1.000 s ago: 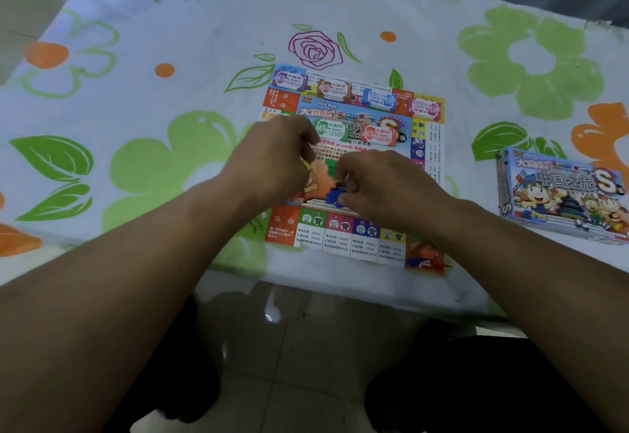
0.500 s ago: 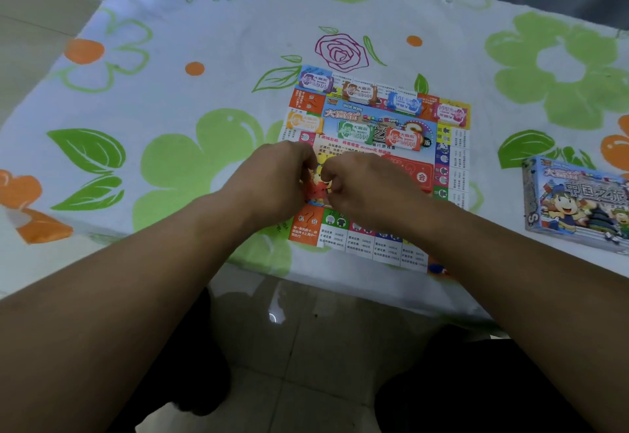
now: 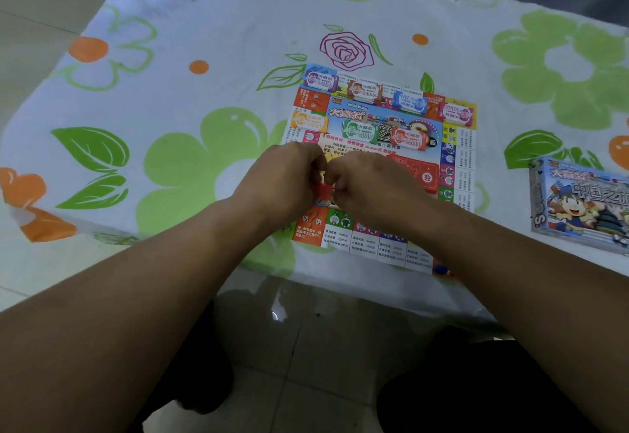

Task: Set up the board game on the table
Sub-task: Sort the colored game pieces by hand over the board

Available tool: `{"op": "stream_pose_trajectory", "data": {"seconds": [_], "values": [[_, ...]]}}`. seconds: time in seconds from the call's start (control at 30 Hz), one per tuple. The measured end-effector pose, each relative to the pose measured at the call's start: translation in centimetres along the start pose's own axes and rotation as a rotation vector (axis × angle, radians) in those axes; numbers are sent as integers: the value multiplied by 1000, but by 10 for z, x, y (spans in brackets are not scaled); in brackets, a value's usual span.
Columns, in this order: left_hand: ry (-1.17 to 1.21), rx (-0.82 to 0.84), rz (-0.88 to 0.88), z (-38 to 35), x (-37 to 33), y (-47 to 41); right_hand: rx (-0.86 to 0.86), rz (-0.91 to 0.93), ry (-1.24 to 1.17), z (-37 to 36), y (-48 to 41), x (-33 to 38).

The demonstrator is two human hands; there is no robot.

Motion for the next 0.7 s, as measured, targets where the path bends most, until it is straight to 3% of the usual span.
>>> {"op": "stream_pose_trajectory", "data": {"seconds": [0.23,0.4,0.7], "values": [[37,-5,29,4,3,-3,12,-13,-16,2,-1,-3],[155,-75,144,31,15,-16,-125,-100,-89,20,-8,-20],[-59,0,78,10,0,-31,-112,-122,-45,18,-18,-22]]}}
Point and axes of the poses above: each hand's wrist, its own y-axis away from the middle knuckle, its own z-axis out of the back of the hand, x = y × z, the point moved 7 cm from there along -y, towards the middle knuckle, and after that the axes turned 3 degrees about -z, right-handed, at the moved point
